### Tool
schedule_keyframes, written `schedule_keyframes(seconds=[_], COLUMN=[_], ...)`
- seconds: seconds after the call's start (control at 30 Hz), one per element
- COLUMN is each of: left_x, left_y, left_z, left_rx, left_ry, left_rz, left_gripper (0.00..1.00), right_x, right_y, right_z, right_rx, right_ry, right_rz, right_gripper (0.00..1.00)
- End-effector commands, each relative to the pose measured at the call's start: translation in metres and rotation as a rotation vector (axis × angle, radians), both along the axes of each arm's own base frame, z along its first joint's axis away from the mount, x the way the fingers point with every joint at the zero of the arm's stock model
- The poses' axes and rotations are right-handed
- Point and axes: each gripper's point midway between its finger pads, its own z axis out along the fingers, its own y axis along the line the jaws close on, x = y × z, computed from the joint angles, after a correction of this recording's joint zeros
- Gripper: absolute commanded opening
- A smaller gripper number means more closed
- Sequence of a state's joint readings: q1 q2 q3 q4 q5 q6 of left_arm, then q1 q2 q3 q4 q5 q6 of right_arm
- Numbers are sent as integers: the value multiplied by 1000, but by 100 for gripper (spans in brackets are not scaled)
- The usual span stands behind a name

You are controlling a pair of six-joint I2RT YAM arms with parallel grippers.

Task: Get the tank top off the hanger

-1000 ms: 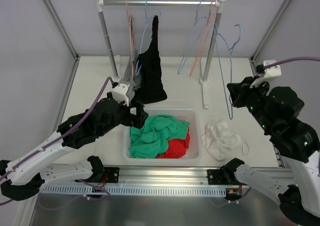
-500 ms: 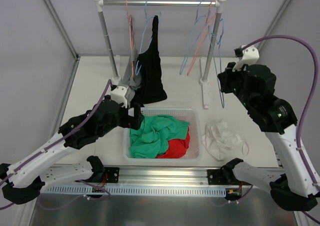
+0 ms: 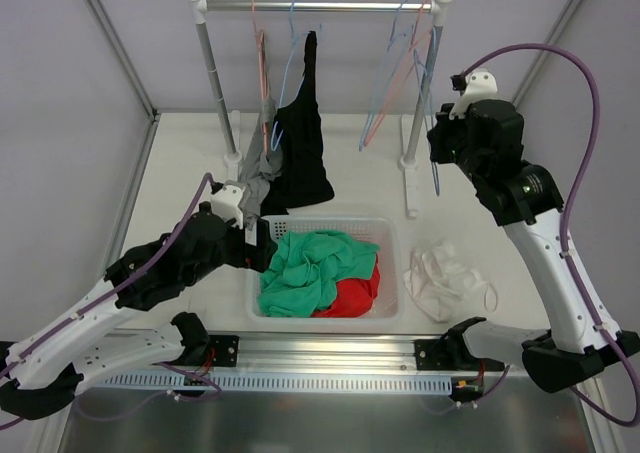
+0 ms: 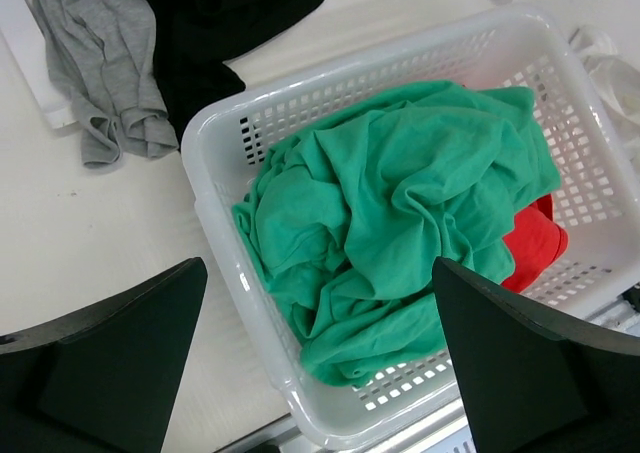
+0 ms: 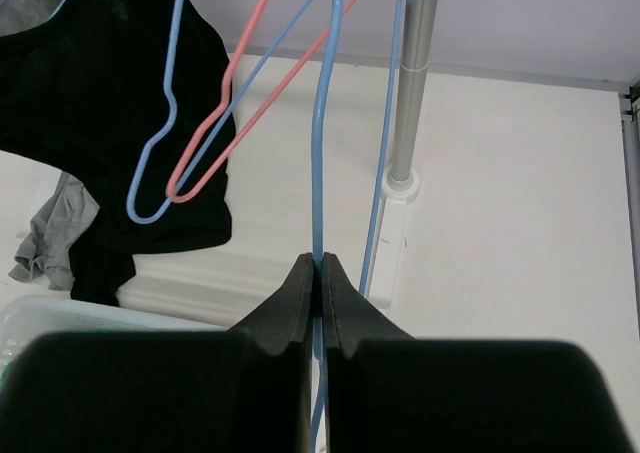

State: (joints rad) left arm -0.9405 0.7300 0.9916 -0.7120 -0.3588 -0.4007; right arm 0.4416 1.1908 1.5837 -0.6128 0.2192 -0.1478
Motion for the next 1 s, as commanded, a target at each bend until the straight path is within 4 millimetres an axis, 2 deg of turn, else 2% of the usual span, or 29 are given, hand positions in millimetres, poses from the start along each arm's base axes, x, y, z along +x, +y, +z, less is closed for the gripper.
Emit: schedule_keyframes(seconds=[0.0, 0.17, 0.47, 0.53, 0.6, 0.83, 0.97], left_x=[-10, -21, -20, -22, -23, -23, -22], left_y=[8, 12, 16, 14, 15, 21, 23], left_z=[-8, -19, -49, -49, -47, -42, -40], left_rx=[23, 34, 83, 73, 62, 36, 29], left_ry=[16, 24, 69, 75, 69, 43, 32], left_rz=[-36, -91, -55, -66, -66, -44, -29], left_gripper=[99, 99, 99, 99, 99, 99, 99], right_x=[15, 23, 32, 36, 40, 62, 70], right_y=[3, -5, -10, -14, -10, -4, 1], right_z=[32, 29, 36, 36, 35, 14, 10], right_rx=[32, 32, 72, 59, 55, 60, 53], right_ry=[-94, -86, -94, -99, -92, -40, -45], right_rz=[-6, -79, -147, -177, -164, -215, -239], right_gripper=[0, 0, 0, 0, 0, 0, 0])
